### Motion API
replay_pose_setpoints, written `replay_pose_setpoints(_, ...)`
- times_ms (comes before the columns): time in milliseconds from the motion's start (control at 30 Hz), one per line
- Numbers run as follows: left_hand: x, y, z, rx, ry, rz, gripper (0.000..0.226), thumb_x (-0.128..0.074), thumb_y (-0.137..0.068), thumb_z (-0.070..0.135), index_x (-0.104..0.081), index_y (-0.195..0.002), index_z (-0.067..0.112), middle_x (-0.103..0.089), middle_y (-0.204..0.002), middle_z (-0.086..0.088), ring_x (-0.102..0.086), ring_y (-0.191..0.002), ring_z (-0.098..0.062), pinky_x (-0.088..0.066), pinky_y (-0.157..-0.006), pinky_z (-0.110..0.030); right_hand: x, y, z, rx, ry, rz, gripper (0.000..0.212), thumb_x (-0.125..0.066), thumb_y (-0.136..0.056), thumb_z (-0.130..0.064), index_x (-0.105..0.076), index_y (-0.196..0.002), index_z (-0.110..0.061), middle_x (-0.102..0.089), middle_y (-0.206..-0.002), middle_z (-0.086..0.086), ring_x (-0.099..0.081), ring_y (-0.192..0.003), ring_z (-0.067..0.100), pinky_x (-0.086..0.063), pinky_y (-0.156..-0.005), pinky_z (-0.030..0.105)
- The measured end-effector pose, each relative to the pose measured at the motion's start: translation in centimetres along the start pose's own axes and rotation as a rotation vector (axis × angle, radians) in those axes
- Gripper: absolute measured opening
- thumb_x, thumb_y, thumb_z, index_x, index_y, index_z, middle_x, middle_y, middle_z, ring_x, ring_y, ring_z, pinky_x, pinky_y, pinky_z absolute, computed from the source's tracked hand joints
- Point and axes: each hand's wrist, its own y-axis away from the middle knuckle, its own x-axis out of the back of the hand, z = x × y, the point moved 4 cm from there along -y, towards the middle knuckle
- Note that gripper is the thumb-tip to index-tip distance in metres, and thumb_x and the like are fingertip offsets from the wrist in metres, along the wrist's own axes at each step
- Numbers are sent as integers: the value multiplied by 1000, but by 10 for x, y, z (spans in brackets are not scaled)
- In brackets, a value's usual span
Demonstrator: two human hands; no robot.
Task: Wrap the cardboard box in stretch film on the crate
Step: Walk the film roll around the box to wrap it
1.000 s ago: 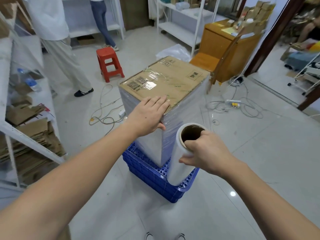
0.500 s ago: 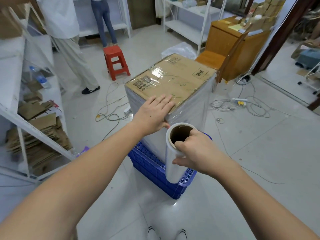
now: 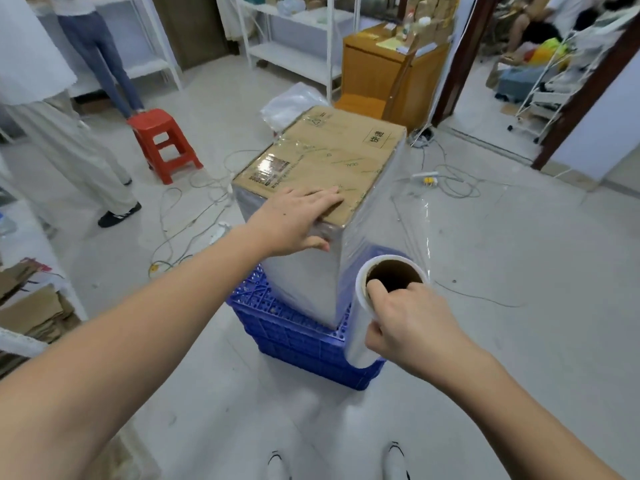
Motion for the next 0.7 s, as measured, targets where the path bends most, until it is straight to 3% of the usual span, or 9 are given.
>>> replay_pose_setpoints(100, 4, -5, -26, -118, -4, -21, 103, -67, -82, 73, -21, -163, 29, -24, -170, 1, -29, -152, -23, -23, -122, -42, -4, -5, -13, -120, 33, 83, 41, -66, -69, -26, -27, -79, -19, -28, -47, -8, -15, -42, 12, -15, -50, 26)
replay_pose_setpoints(167, 7, -9, -44, -136, 5, -47, 112, -62, -77, 82, -20, -164, 24, -22, -170, -4, -24, -155, -25, -16, -125, -41, -6, -6, -18, -243, 73, 43, 33, -56, -81, -40, -29, -82, -21, -35, -53, -8, -30, -49, 14, -20, -55, 30)
replay_pose_setpoints(233, 6, -13, -59, -135, -13, -77, 121, -53, -72, 93, -17, -165, 25, -16, -172, -5, -16, -158, -26, -10, -128, -44, -4, -8, -20, -333, 85, 9, 41, -46, -88, -61, -31, -86, -22, -41, -60, -7, -42, -61, 18, -25, -62, 33)
replay_pose_setpoints(300, 1, -17, -69, -165, -51, -104, 123, -45, -69, 100, -11, -165, 30, -11, -173, -3, -10, -159, -27, -7, -129, -47, -1, -11, -23, -404, 69, -7, 46, -43, -91, -68, -36, -87, -22, -46, -65, -6, -48, -69, 21, -25, -62, 33)
replay_pose_setpoints(433, -8, -21, -76, -183, -23, -72, 118, -39, -73, 100, -8, -165, 32, -8, -173, -5, -7, -159, -29, -7, -129, -48, -1, -15, -27, -519, -48, -63, 35, -54, -94, -50, -40, -89, -19, -46, -71, -5, -51, -69, 21, -30, -53, 31)
replay_pose_setpoints(567, -13, -21, -76, -195, -36, -44, 116, -32, -75, 101, -8, -165, 31, -9, -173, -7, -9, -159, -32, -7, -129, -49, -9, -14, -31, -574, -5, -10, 21, -48, -94, -35, -37, -87, -19, -41, -63, -7, -44, -56, 18, -23, -46, 30)
replay_pose_setpoints(633, -13, -21, -76, -194, -48, -50, 117, -27, -74, 102, -6, -165, 32, -8, -173, -8, -8, -159, -32, -6, -128, -48, -9, -14, -32, -590, 84, 36, 31, -47, -92, -47, -36, -83, -20, -41, -58, -7, -40, -49, 16, -23, -45, 29)
replay_pose_setpoints(700, -12, -21, -75, -186, -48, -61, 116, -27, -74, 101, -4, -165, 32, -6, -173, -10, -7, -159, -32, -4, -128, -47, -10, -15, -31, -608, 171, 63, 53, -40, -88, -72, -34, -77, -20, -39, -54, -6, -38, -47, 17, -23, -44, 28)
